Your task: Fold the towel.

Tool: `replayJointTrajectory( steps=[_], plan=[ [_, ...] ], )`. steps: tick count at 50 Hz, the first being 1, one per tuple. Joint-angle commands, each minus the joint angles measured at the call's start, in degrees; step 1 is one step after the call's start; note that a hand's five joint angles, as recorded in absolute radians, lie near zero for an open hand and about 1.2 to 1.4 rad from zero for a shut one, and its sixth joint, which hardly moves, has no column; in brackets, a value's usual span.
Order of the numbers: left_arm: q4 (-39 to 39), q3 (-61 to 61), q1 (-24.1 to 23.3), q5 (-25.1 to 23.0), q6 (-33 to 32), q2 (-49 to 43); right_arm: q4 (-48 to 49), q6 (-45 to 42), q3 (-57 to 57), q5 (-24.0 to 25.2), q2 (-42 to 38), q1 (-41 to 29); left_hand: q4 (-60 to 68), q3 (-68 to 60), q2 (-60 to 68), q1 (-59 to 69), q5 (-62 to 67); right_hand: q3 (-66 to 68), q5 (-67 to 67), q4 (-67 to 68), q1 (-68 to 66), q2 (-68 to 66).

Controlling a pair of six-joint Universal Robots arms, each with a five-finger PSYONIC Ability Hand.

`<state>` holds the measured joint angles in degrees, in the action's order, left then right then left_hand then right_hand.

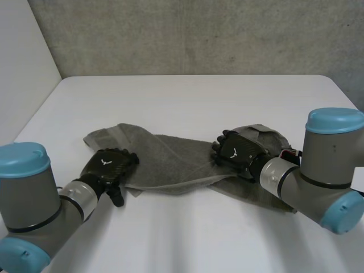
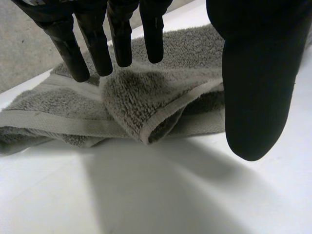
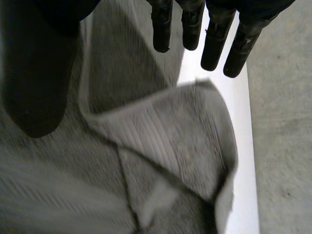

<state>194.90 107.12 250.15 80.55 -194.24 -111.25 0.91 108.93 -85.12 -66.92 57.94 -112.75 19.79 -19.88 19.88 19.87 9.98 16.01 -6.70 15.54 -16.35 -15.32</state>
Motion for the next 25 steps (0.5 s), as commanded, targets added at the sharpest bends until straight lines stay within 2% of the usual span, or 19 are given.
replayJointTrajectory(
  steps=[1, 8, 13, 19, 25],
  plan=[
    [0.39, -2.44, -0.8, 0.05, 0.09, -3.7, 4.26, -6.01, 3.47, -5.49, -4.14, 0.07, 4.71, -4.62, 4.63, 4.63, 4.52, 3.82, -3.13, 4.29, -3.48, -4.51],
    [2.76, -3.85, -2.56, 0.05, 0.09, -5.91, 9.55, -6.36, 4.35, -6.21, -5.46, 0.16, 13.46, -13.38, 13.38, 13.39, 13.28, 10.22, -9.53, 10.69, -9.88, -10.91],
    [7.5, -4.38, -3.0, 0.66, 0.09, -7.32, 13.06, -6.36, 4.53, -6.29, -5.99, 0.6, 27.57, -27.48, 27.49, 27.49, 27.38, 12.24, -11.55, 12.71, -11.9, -12.93],
    [8.47, -5.17, -3.61, 2.51, 0.09, -8.11, 13.68, -6.36, 5.05, -6.29, -6.61, 0.86, 31.13, -31.04, 31.04, 31.05, 30.94, 14.09, -13.4, 14.56, -13.75, -14.78],
    [9.35, -5.78, -4.67, 4.09, 0.09, -8.46, 13.85, -5.57, 5.05, -6.38, -6.52, 1.04, 41.03, -40.95, 40.95, 40.96, 40.85, 28.73, -28.03, 29.2, -28.38, -29.42]
  ],
)
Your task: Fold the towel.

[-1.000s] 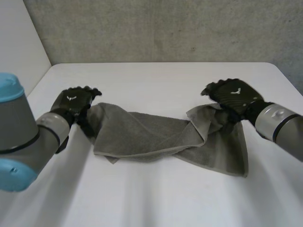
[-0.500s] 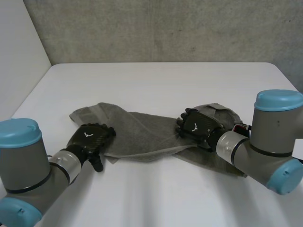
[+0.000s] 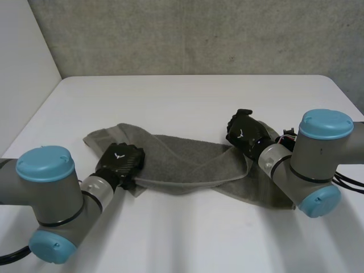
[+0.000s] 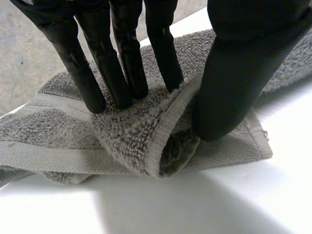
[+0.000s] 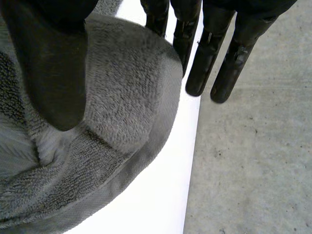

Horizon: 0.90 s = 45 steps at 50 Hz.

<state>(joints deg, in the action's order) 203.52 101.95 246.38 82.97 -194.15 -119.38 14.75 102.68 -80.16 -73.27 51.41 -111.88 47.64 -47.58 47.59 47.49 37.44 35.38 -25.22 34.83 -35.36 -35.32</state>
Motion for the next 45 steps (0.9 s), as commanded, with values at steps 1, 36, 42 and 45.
replayJointTrajectory(
  steps=[1, 36, 42, 45],
  plan=[
    [1.09, -0.7, -0.9, 1.93, -0.09, -0.42, 0.36, 0.76, 0.09, -0.12, 0.01, 0.26, 15.54, -15.6, 15.59, 15.69, 15.74, 14.68, -14.84, 15.24, -14.7, -14.74],
    [-4.69, -2.46, 5.61, -0.25, -0.17, 25.95, -29.05, 43.4, 1.32, 1.11, 29.63, 19.06, 32.36, -32.42, 32.41, 32.51, 32.56, 44.62, -44.78, 45.17, -44.64, -44.68],
    [-8.4, -0.96, 5.96, -3.25, -0.52, 20.35, -37.41, 38.39, -0.08, 3.66, 28.67, 18.72, 32.36, -32.42, 32.41, 32.51, 32.56, 44.62, -44.78, 45.17, -44.64, -44.68],
    [-8.66, -1.31, 5.61, -3.17, -1.14, 16.98, -38.48, 36.63, -0.35, 4.19, 25.87, 18.71, 32.36, -32.42, 32.41, 32.51, 32.56, 44.62, -44.78, 45.17, -44.64, -44.68]
  ],
)
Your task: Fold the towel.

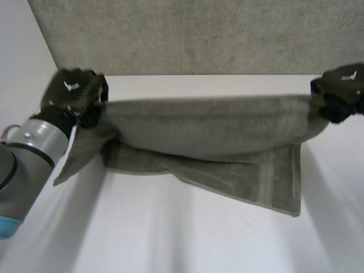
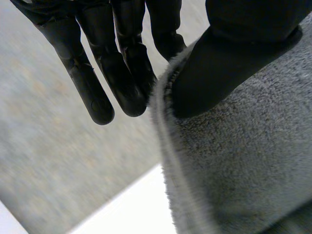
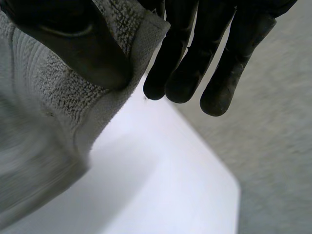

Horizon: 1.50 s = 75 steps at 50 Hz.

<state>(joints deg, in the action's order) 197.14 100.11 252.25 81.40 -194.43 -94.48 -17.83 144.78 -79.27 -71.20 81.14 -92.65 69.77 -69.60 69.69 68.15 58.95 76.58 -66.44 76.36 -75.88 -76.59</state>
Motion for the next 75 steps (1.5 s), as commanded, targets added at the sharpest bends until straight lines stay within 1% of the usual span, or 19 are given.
replayJointTrajectory(
  steps=[1, 10, 14, 17, 19, 22, 24, 25, 27, 28, 29, 34, 35, 44, 52, 57, 66, 72, 75],
  plan=[
    [-2.55, 0.0, -0.44, -1.43, -2.08, -11.05, -5.91, -5.47, -1.24, 2.11, -3.88, -0.51, 10.23, -10.4, 10.31, 11.85, 11.05, 3.42, -3.56, 3.64, -4.12, -3.41],
    [-2.46, -9.73, 0.0, -0.72, -17.19, -26.97, -5.99, -5.38, 6.91, 1.06, -17.3, -2.52, 10.23, -10.4, 10.31, 11.85, 11.05, 3.42, -3.56, 3.64, -4.12, -3.41],
    [-2.46, -18.11, -0.09, 0.33, -19.23, -31.29, -5.82, -4.59, 13.18, 0.18, -22.69, -4.99, 10.23, -10.4, 10.31, 11.85, 11.05, 3.42, -3.56, 3.64, -4.12, -3.41],
    [-2.46, -27.69, 0.0, 1.65, -19.15, -34.37, -4.24, -2.22, 22.05, -2.98, -27.0, -6.93, 10.23, -10.4, 10.31, 11.85, 11.05, 3.42, -3.56, 3.64, -4.12, -3.41],
    [-2.02, -32.52, -0.27, 2.09, -18.97, -35.16, 3.1, 1.72, 31.07, -5.26, -28.49, -9.11, 10.23, -10.4, 10.31, 11.85, 11.05, 3.42, -3.56, 3.64, -4.12, -3.41],
    [0.88, -41.84, -0.88, 2.18, -18.36, -35.16, 10.18, 4.38, 33.39, -5.44, -28.14, -10.0, 10.23, -10.4, 10.31, 11.85, 11.05, 3.42, -3.56, 3.64, -4.12, -3.41],
    [10.75, -46.92, -1.41, 2.44, -15.56, -33.33, 27.76, 10.32, 31.21, -6.06, -23.25, -10.7, 10.23, -10.4, 10.31, 11.85, 11.05, 3.42, -3.56, 3.64, -4.12, -3.41],
    [10.81, -46.93, -1.41, 2.44, -15.54, -33.31, 27.84, 10.35, 31.19, -6.06, -23.22, -10.7, 10.23, -10.4, 10.31, 11.85, 11.05, 3.42, -3.56, 3.64, -4.12, -3.41],
    [21.66, -46.41, -0.97, 3.14, -10.12, -26.93, 41.41, 16.04, 24.29, -6.5, -12.73, -10.27, 10.23, -10.4, 10.31, 11.85, 11.05, 3.42, -3.56, 3.64, -4.12, -3.41],
    [21.71, -46.41, -0.97, 3.15, -10.09, -26.9, 41.47, 16.06, 24.25, -6.5, -12.67, -10.27, 10.23, -10.4, 10.31, 11.85, 11.05, 3.42, -3.56, 3.64, -4.12, -3.41],
    [25.97, -44.67, -0.71, 3.58, -6.53, -23.51, 43.21, 18.07, 21.73, -6.06, -9.1, -9.83, 10.23, -10.4, 10.31, 11.85, 11.05, 3.42, -3.56, 3.64, -4.12, -3.41],
    [27.34, -38.52, 0.52, 3.59, 0.0, -19.35, 39.18, 20.2, 19.5, -3.86, -8.89, -8.24, 10.23, -10.4, 10.31, 11.85, 11.05, 3.42, -3.56, 3.64, -4.12, -3.41],
    [26.55, -36.58, 1.22, 3.59, 0.54, -19.51, 36.22, 20.2, 18.72, -1.69, -8.89, -7.98, 10.23, -10.4, 10.31, 11.85, 11.05, 3.42, -3.56, 3.64, -4.12, -3.41],
    [18.28, -24.17, 2.28, 3.15, 0.1, -20.13, 22.85, 16.69, 13.19, 6.24, -11.69, -7.54, 10.23, -10.4, 10.31, 11.85, 11.05, 3.42, -3.56, 3.64, -4.12, -3.41],
    [16.44, -7.21, 2.63, -4.24, -0.6, -20.57, 17.57, 7.3, 3.45, 5.37, -14.77, -7.89, 10.23, -10.4, 10.31, 11.85, 11.05, 3.42, -3.56, 3.64, -4.12, -3.41],
    [16.35, 0.78, 2.55, -8.36, -7.61, -22.06, 15.98, 2.71, -3.24, 5.02, -16.8, -7.37, 10.23, -10.4, 10.31, 11.85, 11.05, 3.42, -3.56, 3.64, -4.12, -3.41],
    [16.26, 2.2, 1.4, -8.28, -15.54, -25.4, 16.77, 3.32, -10.81, 2.91, -16.54, -3.24, 10.23, -10.4, 10.31, 11.85, 11.05, 3.42, -3.56, 3.64, -4.12, -3.41],
    [17.31, 1.32, 2.19, -7.93, -16.34, -26.9, 20.27, 3.84, -16.08, 3.78, -12.24, 1.41, -7.73, 7.55, -7.64, -6.11, -6.9, 3.42, -3.56, 3.64, -4.12, -3.41],
    [17.58, 0.97, 2.55, -7.84, -16.33, -26.9, 23.26, 4.37, -17.93, 4.92, -11.79, 2.91, -9.43, 9.26, -9.35, -7.81, -8.61, 3.42, -3.56, 3.64, -4.12, -3.41]
  ],
)
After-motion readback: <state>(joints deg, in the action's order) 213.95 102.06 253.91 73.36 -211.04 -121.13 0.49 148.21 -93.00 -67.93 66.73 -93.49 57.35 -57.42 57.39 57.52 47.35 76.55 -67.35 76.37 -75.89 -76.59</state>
